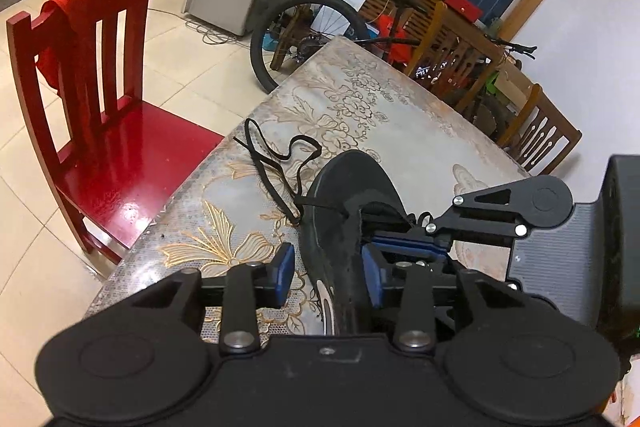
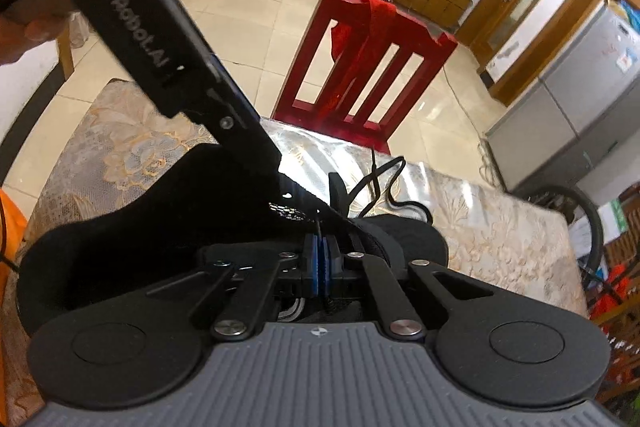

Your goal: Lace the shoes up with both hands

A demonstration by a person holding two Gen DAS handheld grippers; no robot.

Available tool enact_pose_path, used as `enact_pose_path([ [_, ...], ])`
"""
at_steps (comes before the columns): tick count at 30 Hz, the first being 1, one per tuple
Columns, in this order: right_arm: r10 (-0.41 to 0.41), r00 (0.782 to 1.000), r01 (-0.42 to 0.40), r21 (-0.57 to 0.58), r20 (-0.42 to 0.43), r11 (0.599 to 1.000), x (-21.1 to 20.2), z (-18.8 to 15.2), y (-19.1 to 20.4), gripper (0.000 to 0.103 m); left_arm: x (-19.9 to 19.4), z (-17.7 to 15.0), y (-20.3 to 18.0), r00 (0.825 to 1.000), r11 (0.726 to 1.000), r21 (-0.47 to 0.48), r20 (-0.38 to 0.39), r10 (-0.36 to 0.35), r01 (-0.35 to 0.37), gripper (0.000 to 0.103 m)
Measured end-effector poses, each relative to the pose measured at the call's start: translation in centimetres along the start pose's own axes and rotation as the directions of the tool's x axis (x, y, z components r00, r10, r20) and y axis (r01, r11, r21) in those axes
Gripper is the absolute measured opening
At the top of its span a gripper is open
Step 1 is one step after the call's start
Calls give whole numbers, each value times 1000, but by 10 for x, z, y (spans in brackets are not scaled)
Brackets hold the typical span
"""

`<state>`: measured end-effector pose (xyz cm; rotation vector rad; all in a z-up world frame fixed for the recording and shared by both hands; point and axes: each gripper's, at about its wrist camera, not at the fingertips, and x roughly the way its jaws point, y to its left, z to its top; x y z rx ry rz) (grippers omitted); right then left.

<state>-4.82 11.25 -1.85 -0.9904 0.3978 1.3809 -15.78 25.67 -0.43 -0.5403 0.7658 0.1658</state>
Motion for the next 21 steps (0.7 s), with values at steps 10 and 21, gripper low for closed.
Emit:
enact_pose_path([
  [10, 11, 1000, -10, 44, -2, 999, 6, -3, -6, 3, 1, -1, -1, 1000, 1000, 3, -2, -1, 1, 36],
  [21, 60, 997, -60, -3, 56, 998, 3, -4, -6, 2, 4, 0, -2, 1000, 1000, 9, -7, 6, -5, 38],
])
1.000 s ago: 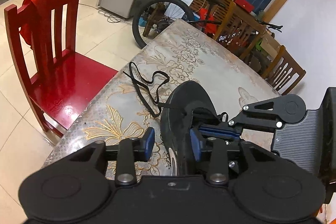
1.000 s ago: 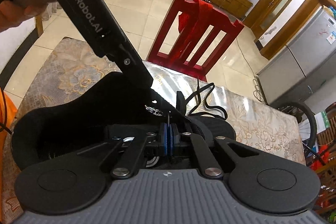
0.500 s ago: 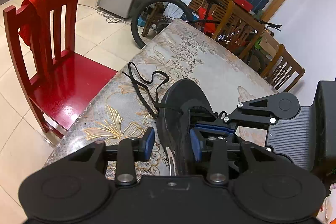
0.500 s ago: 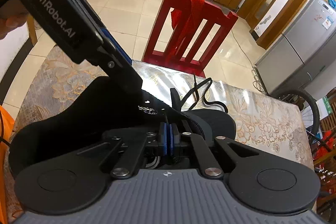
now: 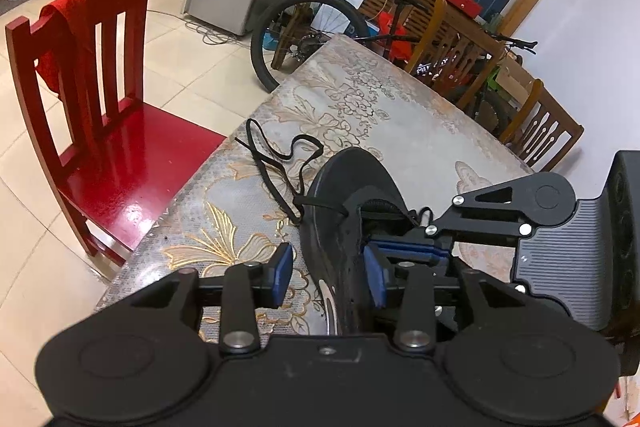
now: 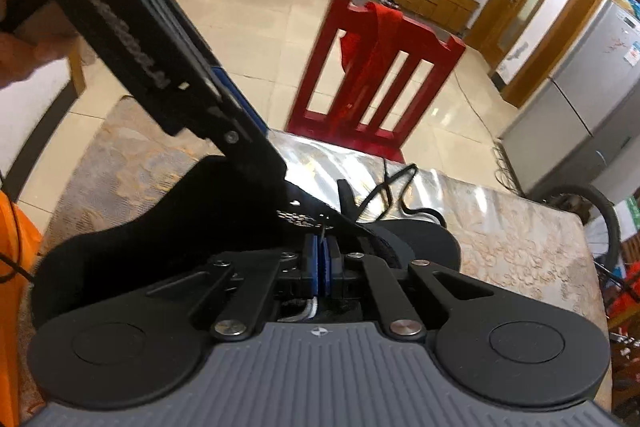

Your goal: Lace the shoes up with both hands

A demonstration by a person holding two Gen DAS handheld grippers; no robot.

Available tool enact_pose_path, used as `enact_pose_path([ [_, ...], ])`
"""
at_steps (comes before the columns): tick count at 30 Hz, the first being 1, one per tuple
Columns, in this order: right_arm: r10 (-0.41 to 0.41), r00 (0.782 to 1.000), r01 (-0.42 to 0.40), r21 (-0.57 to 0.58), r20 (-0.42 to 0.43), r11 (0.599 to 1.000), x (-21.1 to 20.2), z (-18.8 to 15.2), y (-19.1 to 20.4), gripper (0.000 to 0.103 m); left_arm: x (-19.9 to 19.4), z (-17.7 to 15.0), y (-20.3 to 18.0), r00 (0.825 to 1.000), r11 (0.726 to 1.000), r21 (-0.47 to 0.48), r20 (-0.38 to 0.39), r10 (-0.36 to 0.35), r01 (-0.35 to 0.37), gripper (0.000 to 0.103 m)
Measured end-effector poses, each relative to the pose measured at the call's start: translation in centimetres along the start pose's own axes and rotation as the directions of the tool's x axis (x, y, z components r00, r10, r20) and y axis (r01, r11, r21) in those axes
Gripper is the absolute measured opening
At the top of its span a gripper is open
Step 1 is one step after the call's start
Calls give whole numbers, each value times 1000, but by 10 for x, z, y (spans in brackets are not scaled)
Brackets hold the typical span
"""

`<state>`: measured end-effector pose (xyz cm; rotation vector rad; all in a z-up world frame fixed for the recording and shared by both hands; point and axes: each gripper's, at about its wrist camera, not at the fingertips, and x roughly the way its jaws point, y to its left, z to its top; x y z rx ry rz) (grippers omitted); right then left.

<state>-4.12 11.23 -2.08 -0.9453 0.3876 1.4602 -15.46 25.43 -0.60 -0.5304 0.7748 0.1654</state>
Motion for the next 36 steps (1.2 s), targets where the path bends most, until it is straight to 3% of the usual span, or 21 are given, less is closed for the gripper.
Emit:
enact_pose_path([
  [7, -11, 1000, 11, 13, 2, 1000, 12, 4, -3, 2, 2, 0, -8, 1000, 999, 47, 0, -1, 1, 38],
  [12, 14, 1000, -15, -37, -14, 999, 2, 3, -4, 14, -3, 1, -6, 999, 998, 49, -9, -50, 51, 37],
  [14, 34, 999, -35, -30, -16, 999, -10, 6, -9, 26, -10, 2, -3, 997, 996, 45, 2, -72, 72, 35],
  [18, 73, 997, -72, 45, -18, 996, -20, 13, -25, 27, -25, 3, 6, 997, 996, 59, 31, -68, 66, 35],
  [22, 41, 996, -46, -62, -79, 997, -11, 18, -23, 27, -25, 1, 18, 999, 998, 58, 32, -38, 36, 35],
  [25, 14, 983, -46, -173, -183, 984, 2, 16, -18, 27, -19, -4, 27, 999, 998, 31, 14, -47, 46, 35],
  [27, 26, 972, -70, -179, -235, 981, 11, 18, -18, 27, -17, -7, 31, 998, 998, 28, 2, -55, 55, 35],
  [28, 31, 968, -76, -173, -250, 982, 15, 20, -17, 18, -16, -8, 32, 998, 998, 32, -1, -59, 59, 35],
  [29, 36, 963, -83, -168, -266, 982, 19, 22, -17, 1, -16, -9, 33, 998, 997, 35, -4, -63, 63, 35],
  [36, 55, 963, -95, -143, -265, 985, 31, 32, -12, 2, -13, -8, 41, 995, 995, 26, -17, -97, 97, 35],
])
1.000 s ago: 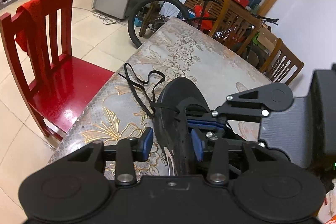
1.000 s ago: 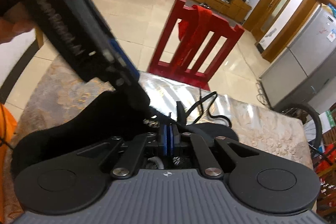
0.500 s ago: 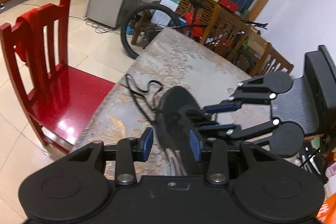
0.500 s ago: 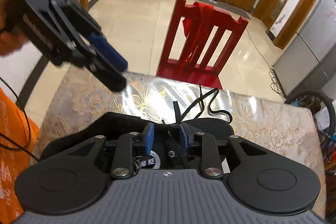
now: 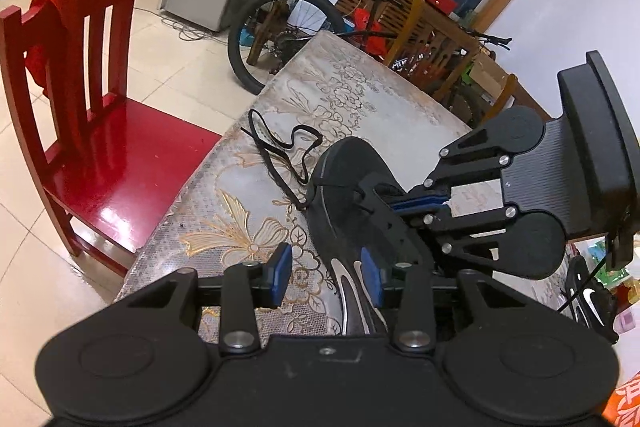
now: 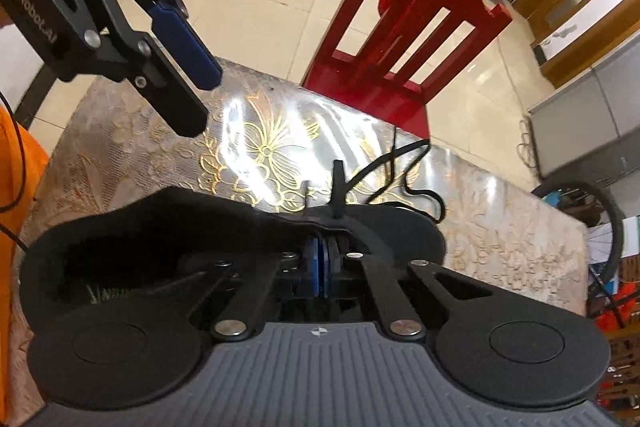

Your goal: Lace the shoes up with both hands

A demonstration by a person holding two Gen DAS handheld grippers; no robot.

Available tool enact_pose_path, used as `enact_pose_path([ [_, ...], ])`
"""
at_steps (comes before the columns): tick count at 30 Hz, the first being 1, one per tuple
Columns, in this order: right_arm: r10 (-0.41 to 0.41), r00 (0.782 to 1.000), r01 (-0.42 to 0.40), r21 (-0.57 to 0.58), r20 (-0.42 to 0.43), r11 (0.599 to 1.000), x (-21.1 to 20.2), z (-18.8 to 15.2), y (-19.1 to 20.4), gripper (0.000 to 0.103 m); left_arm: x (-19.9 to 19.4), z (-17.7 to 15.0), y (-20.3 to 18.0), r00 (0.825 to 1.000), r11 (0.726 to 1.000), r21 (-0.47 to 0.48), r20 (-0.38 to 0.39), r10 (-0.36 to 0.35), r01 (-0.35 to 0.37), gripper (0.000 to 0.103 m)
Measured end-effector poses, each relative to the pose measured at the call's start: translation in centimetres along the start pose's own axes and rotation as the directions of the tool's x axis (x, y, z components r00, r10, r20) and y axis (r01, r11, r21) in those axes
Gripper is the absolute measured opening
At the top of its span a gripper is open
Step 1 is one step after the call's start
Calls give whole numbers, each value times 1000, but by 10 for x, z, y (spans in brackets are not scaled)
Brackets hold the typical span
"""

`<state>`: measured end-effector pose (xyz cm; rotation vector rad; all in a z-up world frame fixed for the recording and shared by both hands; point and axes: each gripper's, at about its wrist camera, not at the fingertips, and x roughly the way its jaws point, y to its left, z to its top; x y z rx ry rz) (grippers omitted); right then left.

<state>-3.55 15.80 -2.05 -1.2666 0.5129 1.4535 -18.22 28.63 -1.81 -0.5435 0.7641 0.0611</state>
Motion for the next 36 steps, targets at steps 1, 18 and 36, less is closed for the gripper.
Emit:
enact_pose_path([
  [1, -10, 1000, 10, -17, -13, 1000, -1, 1, 1, 4, 1, 0, 1, 1000, 1000, 2, -4, -1, 1, 36],
  [18, 20, 999, -21, -28, -45, 999, -9, 33, -14, 21, 23, -5, 13, 998, 998, 56, -58, 14, -11, 37],
  [36, 189, 941, -315, 516, 282, 797, -33, 43, -81, 2, 31, 4, 11, 989, 988, 57, 29, -145, 143, 37],
])
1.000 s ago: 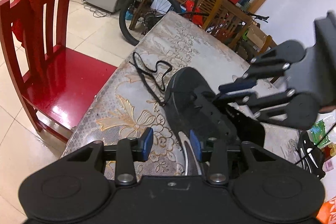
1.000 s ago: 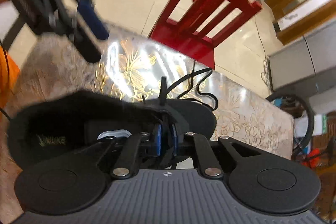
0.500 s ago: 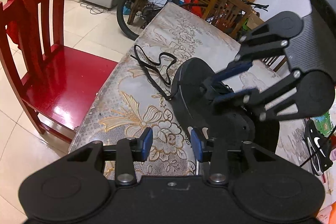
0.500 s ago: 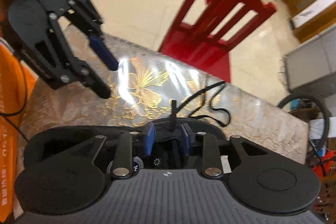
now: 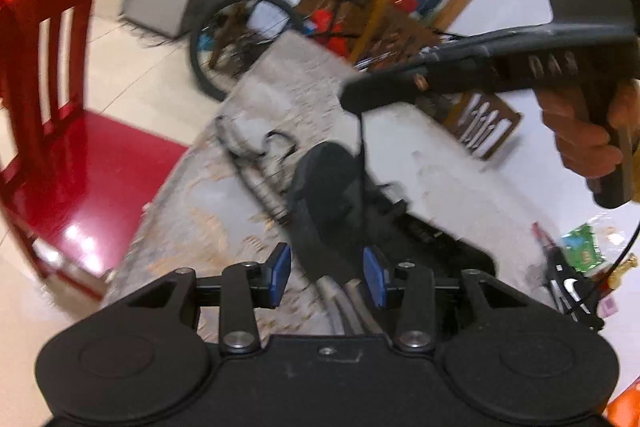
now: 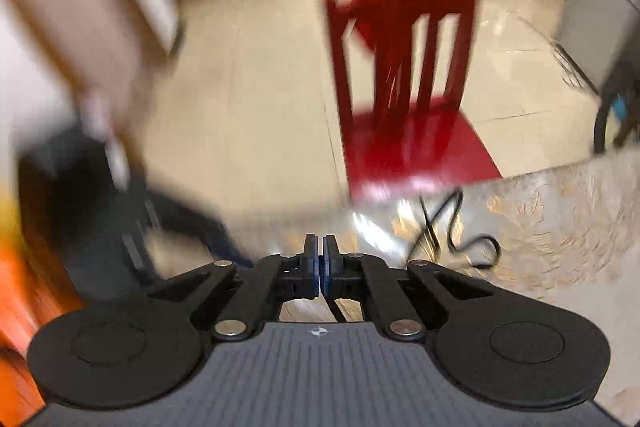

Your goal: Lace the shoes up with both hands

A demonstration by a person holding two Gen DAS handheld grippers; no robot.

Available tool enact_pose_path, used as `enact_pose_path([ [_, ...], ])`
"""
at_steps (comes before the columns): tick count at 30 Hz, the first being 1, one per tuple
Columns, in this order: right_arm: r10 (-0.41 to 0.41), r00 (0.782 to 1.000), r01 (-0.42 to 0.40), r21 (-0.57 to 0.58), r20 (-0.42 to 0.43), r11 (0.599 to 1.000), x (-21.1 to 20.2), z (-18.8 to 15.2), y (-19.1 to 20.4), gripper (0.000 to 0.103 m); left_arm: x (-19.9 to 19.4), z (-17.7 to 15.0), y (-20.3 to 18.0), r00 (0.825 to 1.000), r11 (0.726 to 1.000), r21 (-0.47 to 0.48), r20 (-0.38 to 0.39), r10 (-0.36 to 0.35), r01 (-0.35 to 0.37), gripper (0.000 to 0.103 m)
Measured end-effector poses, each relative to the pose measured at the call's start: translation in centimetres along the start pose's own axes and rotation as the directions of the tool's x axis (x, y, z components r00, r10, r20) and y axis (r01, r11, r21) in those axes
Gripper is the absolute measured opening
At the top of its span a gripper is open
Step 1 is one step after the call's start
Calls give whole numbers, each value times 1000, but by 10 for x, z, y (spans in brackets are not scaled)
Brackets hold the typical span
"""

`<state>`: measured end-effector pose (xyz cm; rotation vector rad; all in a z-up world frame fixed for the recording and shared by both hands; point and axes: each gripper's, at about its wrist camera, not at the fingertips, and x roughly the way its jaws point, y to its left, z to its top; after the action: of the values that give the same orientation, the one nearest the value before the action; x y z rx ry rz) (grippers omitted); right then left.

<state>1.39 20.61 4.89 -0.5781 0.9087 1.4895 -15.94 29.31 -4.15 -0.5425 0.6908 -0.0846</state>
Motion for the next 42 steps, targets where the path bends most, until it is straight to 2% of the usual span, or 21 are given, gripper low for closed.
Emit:
enact_pose_path([
  [2, -24, 999, 20, 67, 49, 998, -9, -5, -8, 2, 9, 3, -5, 999, 1000, 9, 26, -19, 19, 37],
  [6, -15, 997, 3, 148, 79, 989, -14, -23, -10, 2, 26, 13, -3, 994, 997, -36, 89, -60, 64, 35],
  [7, -23, 996, 10, 143, 87, 990, -15, -26, -7, 2, 28, 16, -2, 991, 995, -47, 110, -78, 83, 27],
  [8, -33, 995, 20, 136, 92, 991, -16, -28, -4, 2, 27, 21, -4, 987, 994, -39, 134, -91, 97, 2],
  [11, -71, 991, 56, 130, 113, 990, -23, -34, 3, 3, 21, 34, -15, 983, 996, 34, 158, -90, 85, 2],
  [12, -103, 987, 86, 134, 126, 987, -29, -38, 2, 6, 18, 36, -15, 984, 996, 34, 155, -83, 79, 2],
  [14, -186, 970, 166, 139, 153, 976, -41, -49, 2, 37, 12, 39, -11, 985, 997, -2, 156, -74, 75, 2],
  [16, -313, 933, 294, 124, 177, 948, -46, -71, 8, 52, -3, 44, -6, 981, 994, -51, 175, -85, 95, 2],
  [17, -356, 917, 341, 114, 179, 933, -45, -81, 12, 52, -11, 47, -7, 978, 992, -61, 186, -93, 106, 2],
  [18, -366, 914, 353, 101, 175, 930, -40, -88, 17, 52, -20, 50, -11, 975, 994, -39, 199, -94, 104, 2],
  [21, -329, 926, 324, 54, 183, 944, -18, -97, 36, 51, -38, 64, -39, 974, 993, 73, 203, -103, 90, 2],
  [23, -339, 915, 349, -5, 220, 937, -2, -93, 53, 51, -47, 71, -56, 969, 987, 125, 212, -129, 104, 2],
  [24, -359, 905, 375, -29, 228, 927, 7, -90, 58, 46, -54, 75, -63, 962, 982, 157, 234, -142, 107, 0],
  [25, -374, 899, 391, -35, 230, 920, 13, -88, 60, 20, -63, 80, -70, 948, 976, 183, 270, -168, 121, 0],
  [26, -376, 899, 389, -17, 225, 921, 17, -85, 60, 4, -72, 87, -77, 936, 970, 203, 297, -190, 132, 0],
  [28, -358, 897, 354, 64, 261, 933, 6, -79, 57, 3, -86, 105, -89, 918, 960, 251, 340, -206, 123, 0],
  [31, -316, 874, 258, 200, 369, 945, -31, -69, 54, 1, -98, 126, -103, 914, 947, 319, 374, -159, 34, 0],
  [33, -299, 819, 190, 261, 490, 947, -66, -63, 57, 1, -103, 128, -106, 920, 940, 340, 378, -102, -35, 2],
  [35, -273, 764, 118, 290, 584, 950, -94, -54, 59, 1, -100, 120, -101, 929, 945, 323, 364, -67, -58, 4],
  [38, -246, 722, 45, 310, 647, 950, -123, -45, 57, 1, -90, 103, -88, 950, 959, 277, 310, -24, -66, 4],
  [42, -229, 655, 50, 260, 721, 964, -156, -26, 69, 1, -83, 80, -71, 975, 973, 222, 224, 18, -69, 8],
])
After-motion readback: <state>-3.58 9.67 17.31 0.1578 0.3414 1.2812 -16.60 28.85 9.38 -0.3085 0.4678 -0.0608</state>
